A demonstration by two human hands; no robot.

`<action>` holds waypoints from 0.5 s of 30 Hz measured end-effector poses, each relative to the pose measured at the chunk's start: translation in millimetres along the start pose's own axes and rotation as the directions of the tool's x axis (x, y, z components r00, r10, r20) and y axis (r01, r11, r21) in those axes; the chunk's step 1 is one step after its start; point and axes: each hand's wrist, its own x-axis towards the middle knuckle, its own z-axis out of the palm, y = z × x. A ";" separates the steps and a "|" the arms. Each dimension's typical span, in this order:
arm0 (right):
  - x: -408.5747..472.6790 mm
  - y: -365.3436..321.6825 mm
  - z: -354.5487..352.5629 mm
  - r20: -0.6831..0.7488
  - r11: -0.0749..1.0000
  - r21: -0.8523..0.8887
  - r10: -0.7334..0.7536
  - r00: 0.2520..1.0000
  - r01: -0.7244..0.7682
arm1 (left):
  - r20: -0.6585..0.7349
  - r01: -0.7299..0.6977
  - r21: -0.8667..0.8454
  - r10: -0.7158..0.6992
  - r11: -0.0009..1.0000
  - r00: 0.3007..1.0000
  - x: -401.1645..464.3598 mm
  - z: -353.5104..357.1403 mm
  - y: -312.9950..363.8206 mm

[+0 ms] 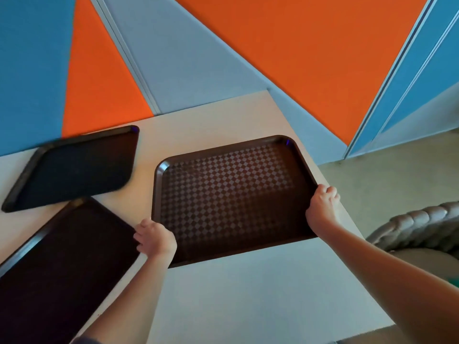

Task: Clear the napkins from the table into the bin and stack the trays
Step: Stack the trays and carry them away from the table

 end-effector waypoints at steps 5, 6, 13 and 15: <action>-32.7 32.1 1.2 0.005 0.999 -0.024 -0.022 1.000 0.023 | -0.023 0.037 -0.022 -0.037 0.999 0.999 -49.4 -1.5 -32.2; -38.5 38.0 1.5 0.002 0.999 -0.029 -0.030 1.000 0.030 | -0.016 0.041 -0.017 -0.042 0.999 0.999 -58.9 -0.6 -38.6; -83.4 70.6 2.4 0.029 0.995 -0.091 -0.025 0.999 0.028 | 0.003 0.092 0.013 -0.092 0.996 0.996 -107.7 4.8 -80.1; -90.9 77.0 2.0 0.045 0.993 -0.117 -0.024 0.999 0.030 | 0.006 0.102 0.011 -0.102 0.995 0.995 -115.2 6.2 -85.5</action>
